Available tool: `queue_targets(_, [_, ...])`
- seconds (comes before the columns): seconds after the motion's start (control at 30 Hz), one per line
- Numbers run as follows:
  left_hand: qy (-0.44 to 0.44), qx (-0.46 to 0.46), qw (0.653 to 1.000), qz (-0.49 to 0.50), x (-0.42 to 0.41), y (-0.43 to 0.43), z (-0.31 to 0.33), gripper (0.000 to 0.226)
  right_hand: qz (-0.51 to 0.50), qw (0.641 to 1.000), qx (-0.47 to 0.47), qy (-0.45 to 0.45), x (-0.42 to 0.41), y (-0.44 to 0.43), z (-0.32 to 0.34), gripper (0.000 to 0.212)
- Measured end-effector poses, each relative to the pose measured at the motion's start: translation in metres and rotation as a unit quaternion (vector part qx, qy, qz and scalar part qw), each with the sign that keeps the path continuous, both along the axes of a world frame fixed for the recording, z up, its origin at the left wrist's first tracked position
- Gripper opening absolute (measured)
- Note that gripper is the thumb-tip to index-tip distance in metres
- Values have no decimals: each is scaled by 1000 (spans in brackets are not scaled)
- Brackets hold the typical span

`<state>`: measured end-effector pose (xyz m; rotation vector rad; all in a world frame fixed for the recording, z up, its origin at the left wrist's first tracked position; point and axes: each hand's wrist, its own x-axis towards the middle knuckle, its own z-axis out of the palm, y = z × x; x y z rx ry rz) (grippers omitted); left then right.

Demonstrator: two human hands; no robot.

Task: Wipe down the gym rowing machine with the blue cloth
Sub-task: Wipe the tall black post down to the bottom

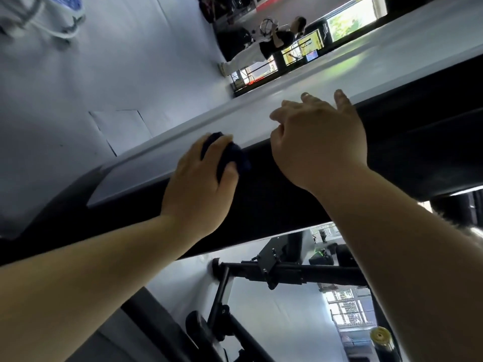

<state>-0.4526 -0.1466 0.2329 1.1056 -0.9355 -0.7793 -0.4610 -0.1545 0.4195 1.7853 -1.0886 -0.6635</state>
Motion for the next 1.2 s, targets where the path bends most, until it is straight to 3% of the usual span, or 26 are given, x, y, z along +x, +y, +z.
queue_targets(0.1, [-57, -46, 997, -10, -3, 10, -35, 56, 14, 1000, 4, 7, -2, 1, -7, 40])
queue_targets(0.23, [-48, 84, 992, -76, -4, 42, -110, 59, 33, 999, 40, 15, -3, 2, -39, 41])
queue_targets(0.37, [24, 159, 982, -98, 4, 37, -111, 57, 46, 996, 73, 2, -5, 3, -76, 38])
queue_targets(0.43, [32, 106, 989, -102, 2, 39, -96, 62, 52, 995, 86, 1, -6, 3, -91, 36])
queue_targets(0.5, [-32, 22, 992, -122, 2, 42, -95, 68, 57, 995, 81, 4, -6, 1, -102, 37])
queue_targets(0.57, [-96, -6, 984, -151, 14, 38, -114, 66, 36, 996, 83, 12, -1, 0, -111, 39])
queue_targets(0.67, [-92, 118, 966, -212, 34, 24, -153, 63, -12, 992, 127, 24, 7, 0, -131, 42])
queue_targets(0.73, [-24, 221, 945, -239, 44, 20, -178, 63, -29, 987, 157, 29, 11, 2, -146, 45])
queue_targets(0.8, [34, 256, 941, -220, 49, 28, -191, 57, -41, 983, 174, 38, 13, 3, -158, 46])
queue_targets(0.83, [75, 237, 942, -226, 47, 26, -194, 48, -44, 982, 178, 44, 14, 3, -162, 46])
queue_targets(0.87, [34, 173, 956, -234, 45, 27, -192, 39, -45, 981, 182, 49, 14, 4, -167, 46])
queue_targets(0.93, [88, 152, 954, -244, 42, 27, -179, 54, -41, 979, 191, 61, 14, 5, -179, 47])
queue_targets(1.03, [-8, 80, 966, -244, 31, 27, -187, 70, -42, 974, 210, 70, 15, 6, -201, 48])
queue_targets(1.1, [12, 119, 957, -263, 33, 30, -223, 69, -45, 971, 225, 69, 17, 8, -215, 47])
queue_targets(1.2, [11, 269, 921, -282, 46, 34, -282, 68, -50, 968, 232, 77, 15, 7, -235, 49])
